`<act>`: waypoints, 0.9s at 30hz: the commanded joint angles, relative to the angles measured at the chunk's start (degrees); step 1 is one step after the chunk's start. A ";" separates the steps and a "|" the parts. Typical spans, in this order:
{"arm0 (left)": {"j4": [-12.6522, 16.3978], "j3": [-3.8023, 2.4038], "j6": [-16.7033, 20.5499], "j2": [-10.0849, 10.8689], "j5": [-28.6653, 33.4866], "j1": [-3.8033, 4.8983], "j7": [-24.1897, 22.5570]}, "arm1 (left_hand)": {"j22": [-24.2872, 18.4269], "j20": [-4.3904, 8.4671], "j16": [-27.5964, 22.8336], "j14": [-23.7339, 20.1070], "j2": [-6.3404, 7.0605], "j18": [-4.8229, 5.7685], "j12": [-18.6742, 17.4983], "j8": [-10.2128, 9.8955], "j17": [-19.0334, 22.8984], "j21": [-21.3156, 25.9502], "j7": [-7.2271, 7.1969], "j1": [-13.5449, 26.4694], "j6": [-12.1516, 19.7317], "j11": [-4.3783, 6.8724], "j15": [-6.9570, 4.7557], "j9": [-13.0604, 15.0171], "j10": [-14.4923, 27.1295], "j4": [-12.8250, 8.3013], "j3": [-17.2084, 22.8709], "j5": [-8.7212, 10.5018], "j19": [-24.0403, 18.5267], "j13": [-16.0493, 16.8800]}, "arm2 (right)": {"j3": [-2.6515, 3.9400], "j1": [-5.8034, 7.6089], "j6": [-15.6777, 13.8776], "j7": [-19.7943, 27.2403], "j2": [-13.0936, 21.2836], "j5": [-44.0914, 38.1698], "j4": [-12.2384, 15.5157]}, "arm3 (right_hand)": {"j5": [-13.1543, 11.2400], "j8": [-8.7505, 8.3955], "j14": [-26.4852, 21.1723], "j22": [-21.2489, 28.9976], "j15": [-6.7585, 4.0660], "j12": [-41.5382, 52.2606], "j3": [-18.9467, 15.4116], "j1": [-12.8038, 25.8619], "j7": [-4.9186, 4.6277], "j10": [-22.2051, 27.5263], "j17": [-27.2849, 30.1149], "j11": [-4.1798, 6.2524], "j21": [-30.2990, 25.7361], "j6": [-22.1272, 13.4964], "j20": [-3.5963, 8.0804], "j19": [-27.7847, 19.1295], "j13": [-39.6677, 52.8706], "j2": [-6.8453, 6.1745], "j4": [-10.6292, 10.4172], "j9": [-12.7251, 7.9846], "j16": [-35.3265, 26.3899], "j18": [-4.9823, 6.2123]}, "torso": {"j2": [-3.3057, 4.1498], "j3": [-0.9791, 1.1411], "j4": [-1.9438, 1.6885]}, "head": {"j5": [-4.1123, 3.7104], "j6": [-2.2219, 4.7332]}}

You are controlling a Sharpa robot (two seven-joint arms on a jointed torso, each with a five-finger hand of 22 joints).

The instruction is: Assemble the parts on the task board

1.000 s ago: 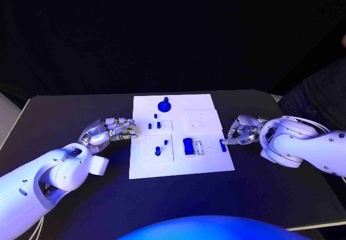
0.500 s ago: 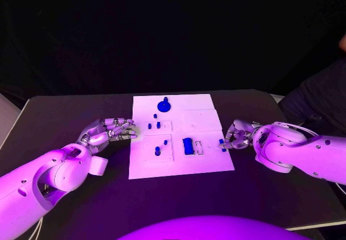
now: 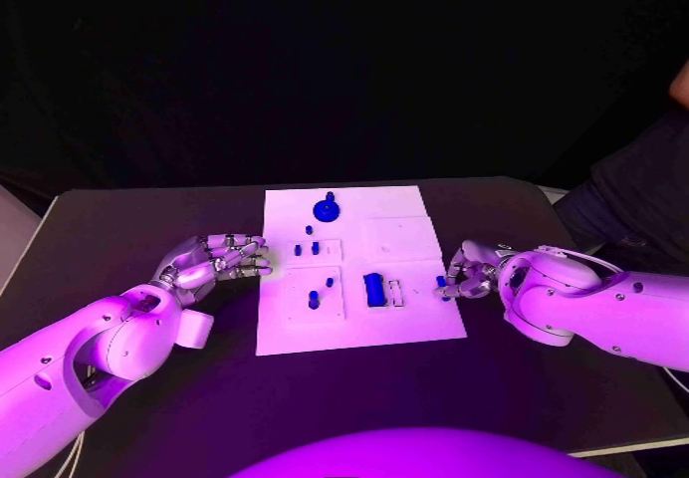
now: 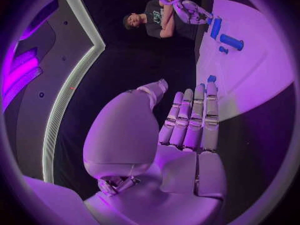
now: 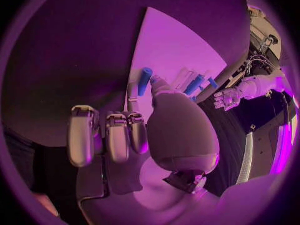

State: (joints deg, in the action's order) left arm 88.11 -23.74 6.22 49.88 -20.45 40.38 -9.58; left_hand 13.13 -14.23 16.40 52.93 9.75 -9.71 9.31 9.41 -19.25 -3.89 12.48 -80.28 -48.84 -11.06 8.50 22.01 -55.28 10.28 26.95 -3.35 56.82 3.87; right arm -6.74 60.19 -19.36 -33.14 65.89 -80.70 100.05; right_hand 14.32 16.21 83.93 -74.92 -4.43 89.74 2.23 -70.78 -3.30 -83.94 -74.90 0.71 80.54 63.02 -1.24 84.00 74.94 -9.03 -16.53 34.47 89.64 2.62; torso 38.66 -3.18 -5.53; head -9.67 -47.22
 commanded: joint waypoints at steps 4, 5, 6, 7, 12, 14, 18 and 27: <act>0.12 -0.06 -1.04 -0.06 -0.13 -0.04 -0.45 | -0.10 -0.08 -0.40 -0.34 -0.57 -0.70 0.30 0.33 -0.07 0.17 1.63 0.03 0.33 0.04 0.00 -0.12 0.30 0.17 -0.20 0.19 0.37 0.08 | 0.00 -0.47 -0.71 -0.54 -0.87 -2.27 -0.46 | 0.31 0.48 6.07 -10.97 -0.44 0.26 0.31 -3.12 0.13 -6.06 -15.10 0.38 -0.42 -0.95 0.33 4.66 15.06 0.64 0.04 0.11 0.36 -0.68 | -0.01 0.00 -0.02 | 0.09 0.04; 0.12 -0.06 -1.05 -0.06 -0.13 -0.04 -0.44 | -0.10 -0.08 -0.40 -0.34 -0.57 -0.70 0.30 0.33 -0.07 0.17 1.63 0.03 0.33 0.04 0.00 -0.12 0.30 0.17 -0.20 0.19 0.37 0.08 | 0.00 -0.52 -0.78 -0.53 -0.94 -2.29 -0.47 | 0.22 0.47 6.07 -10.98 -0.44 0.26 0.57 -3.63 0.13 -6.06 -15.10 0.38 -0.40 -1.04 0.33 4.67 15.06 0.71 0.07 0.10 0.36 -0.68 | -0.01 0.00 -0.03 | 0.08 0.04; 0.12 -0.06 -1.07 -0.05 -0.13 -0.04 -0.41 | -0.10 -0.08 -0.40 -0.34 -0.57 -0.70 0.30 0.33 -0.07 0.17 1.63 0.03 0.33 0.04 0.00 -0.12 0.30 0.17 -0.20 0.19 0.37 0.08 | 0.00 -0.59 -0.90 -0.53 -1.05 -2.32 -0.46 | -0.45 0.38 6.07 -10.99 -0.44 0.26 1.82 -5.20 0.11 -6.06 -15.10 0.38 -0.43 -1.32 0.34 4.67 15.06 0.73 0.06 -0.01 0.36 -0.68 | -0.02 0.00 -0.03 | 0.06 0.02; 0.12 -0.06 -1.08 -0.04 -0.13 -0.04 -0.40 | -0.10 -0.08 -0.40 -0.34 -0.57 -0.70 0.30 0.33 -0.07 0.17 1.63 0.03 0.33 0.04 0.00 -0.12 0.30 0.17 -0.20 0.19 0.37 0.08 | 0.00 -0.66 -1.10 -0.53 -1.17 -2.35 -0.42 | 0.47 0.13 6.07 -10.97 -0.44 0.26 3.53 -6.87 0.05 -6.06 -15.10 0.34 -0.51 -1.71 0.34 4.66 15.06 0.72 0.16 -0.24 0.36 -0.67 | -0.01 0.00 -0.03 | 0.08 -0.02; 0.12 -0.06 -1.12 -0.02 -0.13 -0.04 -0.34 | -0.10 -0.08 -0.40 -0.34 -0.57 -0.70 0.30 0.33 -0.07 0.17 1.63 0.03 0.33 0.04 0.00 -0.12 0.30 0.17 -0.20 0.19 0.37 0.08 | 0.00 -0.79 -1.92 -0.56 -1.37 -2.17 -0.20 | 7.75 -0.69 6.07 -11.03 -0.21 0.26 12.10 -10.74 -0.35 -6.06 -15.10 0.03 -0.54 -2.14 0.24 4.69 15.06 -1.07 0.37 -1.16 0.36 -0.68 | -0.01 0.00 0.02 | 0.13 -0.02; 0.11 -0.06 -1.14 -0.02 -0.13 -0.04 -0.30 | -0.10 -0.08 -0.40 -0.34 -0.57 -0.70 0.30 0.33 -0.07 0.17 1.63 0.03 0.33 0.04 0.00 -0.12 0.30 0.17 -0.20 0.19 0.37 0.08 | 0.00 -0.81 -2.23 -0.54 -1.41 -1.76 -0.13 | 10.12 -0.71 6.07 -11.06 -0.14 0.26 15.63 -11.07 -0.47 -6.06 -15.10 -0.05 -0.56 -2.09 0.18 4.70 15.06 -2.17 0.80 -1.23 0.36 -0.69 | -0.01 0.00 0.02 | 0.14 -0.03; 0.09 -0.06 -1.22 -0.03 -0.13 -0.04 -0.23 | -0.17 -0.08 -0.39 -0.34 -0.61 -0.70 0.35 0.38 -0.08 0.17 1.63 0.08 0.35 0.04 0.00 -0.15 0.33 0.25 -0.24 0.19 0.38 0.08 | 0.01 -0.82 -2.84 -0.51 -1.38 -0.98 0.13 | 12.14 -0.21 6.07 -11.09 0.04 0.26 22.99 -9.07 -0.66 -6.06 -15.10 -0.22 -0.70 -2.15 0.03 4.70 15.06 -4.56 2.13 -0.72 0.36 -0.67 | -0.06 0.00 0.01 | 0.22 0.02; 0.06 -0.06 -1.51 -0.06 -0.13 -0.04 0.05 | -0.21 -0.08 -0.39 -0.34 -0.64 -0.70 0.38 0.41 -0.09 0.16 1.64 0.11 0.36 0.03 0.00 -0.17 0.35 0.31 -0.26 0.19 0.39 0.08 | 0.10 -0.69 -5.02 -0.77 -0.79 3.95 2.24 | 13.01 0.48 6.07 -11.17 -0.01 0.26 26.14 -6.47 -0.58 -6.06 -15.10 -0.15 -0.64 -2.20 0.02 4.74 15.06 -5.53 3.42 -0.02 0.36 -0.68 | -0.04 -0.02 0.01 | 0.33 0.08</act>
State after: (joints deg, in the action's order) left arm 88.06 -23.74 5.93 49.90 -20.46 40.38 -9.41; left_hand 13.01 -14.23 16.40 52.93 9.75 -9.71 9.31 9.63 -19.28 -3.89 12.47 -80.28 -48.84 -11.06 8.50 21.89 -55.29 10.44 26.79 -3.35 56.82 3.87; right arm -6.68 59.48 -23.18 -33.50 64.98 -79.92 101.83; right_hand 26.99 16.22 83.92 -74.92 -4.41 89.74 27.96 -78.16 -4.14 -83.92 -74.90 0.69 80.09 60.51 -1.24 84.00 74.94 -14.70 -13.12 33.73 89.64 2.62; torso 38.62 -3.18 -5.52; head -9.38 -47.16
